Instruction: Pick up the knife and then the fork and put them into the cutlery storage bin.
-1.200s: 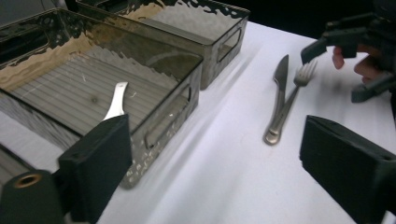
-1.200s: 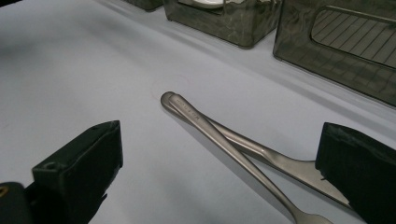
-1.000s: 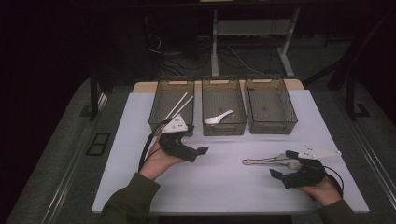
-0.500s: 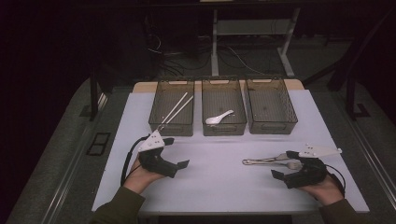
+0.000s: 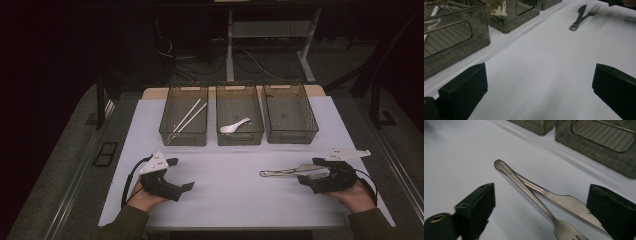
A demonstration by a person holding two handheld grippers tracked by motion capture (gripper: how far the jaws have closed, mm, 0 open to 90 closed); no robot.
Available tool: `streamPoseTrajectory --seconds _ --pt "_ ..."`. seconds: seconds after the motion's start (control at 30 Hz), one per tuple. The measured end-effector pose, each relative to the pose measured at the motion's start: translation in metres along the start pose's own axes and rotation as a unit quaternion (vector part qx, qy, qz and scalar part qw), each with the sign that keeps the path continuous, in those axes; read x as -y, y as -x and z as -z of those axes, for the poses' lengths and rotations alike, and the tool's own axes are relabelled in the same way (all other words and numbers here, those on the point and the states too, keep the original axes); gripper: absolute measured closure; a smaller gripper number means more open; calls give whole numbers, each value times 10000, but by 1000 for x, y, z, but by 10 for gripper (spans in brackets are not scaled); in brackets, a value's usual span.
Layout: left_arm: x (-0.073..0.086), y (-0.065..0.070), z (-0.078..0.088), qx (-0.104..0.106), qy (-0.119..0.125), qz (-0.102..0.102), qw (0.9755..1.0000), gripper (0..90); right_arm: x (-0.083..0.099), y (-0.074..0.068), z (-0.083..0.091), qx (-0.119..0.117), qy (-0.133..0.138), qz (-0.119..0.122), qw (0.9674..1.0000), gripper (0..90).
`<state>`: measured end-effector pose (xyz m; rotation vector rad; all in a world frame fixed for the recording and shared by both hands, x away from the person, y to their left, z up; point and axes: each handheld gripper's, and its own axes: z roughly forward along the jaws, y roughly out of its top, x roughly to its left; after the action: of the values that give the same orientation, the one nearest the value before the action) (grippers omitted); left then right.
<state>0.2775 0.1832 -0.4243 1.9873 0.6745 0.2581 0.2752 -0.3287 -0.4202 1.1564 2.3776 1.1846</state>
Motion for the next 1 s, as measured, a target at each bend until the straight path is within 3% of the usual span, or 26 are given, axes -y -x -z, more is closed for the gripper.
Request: streamPoseTrajectory --seconds 0.3,0.5,0.6,0.8,1.0 --pt "0 0 -3 39 -67 -33 10000 0 -5 18 -3 5 -162 -26 9999 333" --pt "0 1 -4 80 -72 -24 9999 0 -7 25 -10 -63 -341 -18 9994 527" --pt "0 1 -4 100 -87 -15 9999 0 -9 27 -10 -12 -438 58 9990 638" --pt "0 1 -4 129 -88 -3 9999 0 -6 39 -7 95 -726 -11 9973 873" --pt "0 1 -4 133 -81 -9 9999 0 0 48 -3 220 -1015 -64 9946 896"
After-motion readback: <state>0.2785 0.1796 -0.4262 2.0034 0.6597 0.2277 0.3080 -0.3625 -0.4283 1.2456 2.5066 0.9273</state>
